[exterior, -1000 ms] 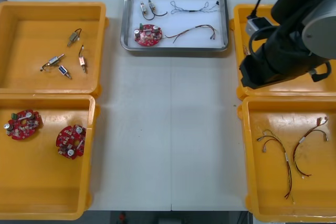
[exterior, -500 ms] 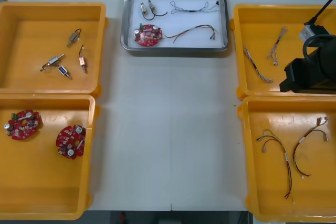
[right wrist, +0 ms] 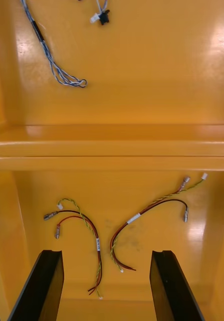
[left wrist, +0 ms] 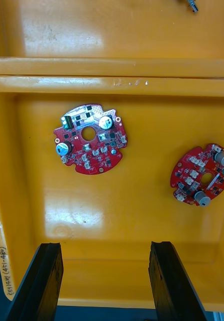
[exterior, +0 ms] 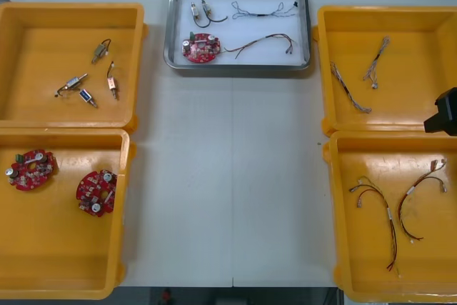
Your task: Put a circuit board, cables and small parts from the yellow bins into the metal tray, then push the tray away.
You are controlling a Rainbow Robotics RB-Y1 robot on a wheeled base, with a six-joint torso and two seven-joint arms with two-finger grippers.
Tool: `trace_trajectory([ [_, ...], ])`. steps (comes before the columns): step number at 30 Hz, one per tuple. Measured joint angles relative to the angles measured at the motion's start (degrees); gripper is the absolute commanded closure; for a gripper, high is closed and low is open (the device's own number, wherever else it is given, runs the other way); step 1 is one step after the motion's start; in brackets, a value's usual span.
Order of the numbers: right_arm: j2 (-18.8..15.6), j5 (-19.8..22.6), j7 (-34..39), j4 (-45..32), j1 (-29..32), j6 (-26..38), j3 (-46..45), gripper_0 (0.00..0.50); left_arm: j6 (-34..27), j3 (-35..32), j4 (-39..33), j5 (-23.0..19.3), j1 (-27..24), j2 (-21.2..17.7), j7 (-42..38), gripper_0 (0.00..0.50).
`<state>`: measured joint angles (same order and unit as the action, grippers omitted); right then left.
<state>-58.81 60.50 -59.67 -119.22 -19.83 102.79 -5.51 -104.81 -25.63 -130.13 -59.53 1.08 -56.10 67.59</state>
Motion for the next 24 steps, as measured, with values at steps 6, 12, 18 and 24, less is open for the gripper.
trace_trajectory([
  [6, 0.0, 0.0, 0.0, 0.0, 1.87, 0.56, -2.11, 0.0, 0.0, 0.0, 0.0, 0.0, 0.0, 0.0, 0.0, 0.0],
  [12, 0.0, 0.0, 0.0, 0.0, 2.37, 0.65, -2.45, 0.0, 0.0, 0.0, 0.0, 0.0, 0.0, 0.0, 0.0, 0.0],
  [18, 0.0, -0.04, 0.0, 0.0, 2.39, 0.66, -2.45, 0.0, 0.0, 0.0, 0.0, 0.0, 0.0, 0.0, 0.0, 0.0],
  [24, 0.0, -0.04, 0.0, 0.0, 2.42, 0.66, -2.45, 0.0, 0.0, 0.0, 0.0, 0.0, 0.0, 0.0, 0.0, 0.0],
])
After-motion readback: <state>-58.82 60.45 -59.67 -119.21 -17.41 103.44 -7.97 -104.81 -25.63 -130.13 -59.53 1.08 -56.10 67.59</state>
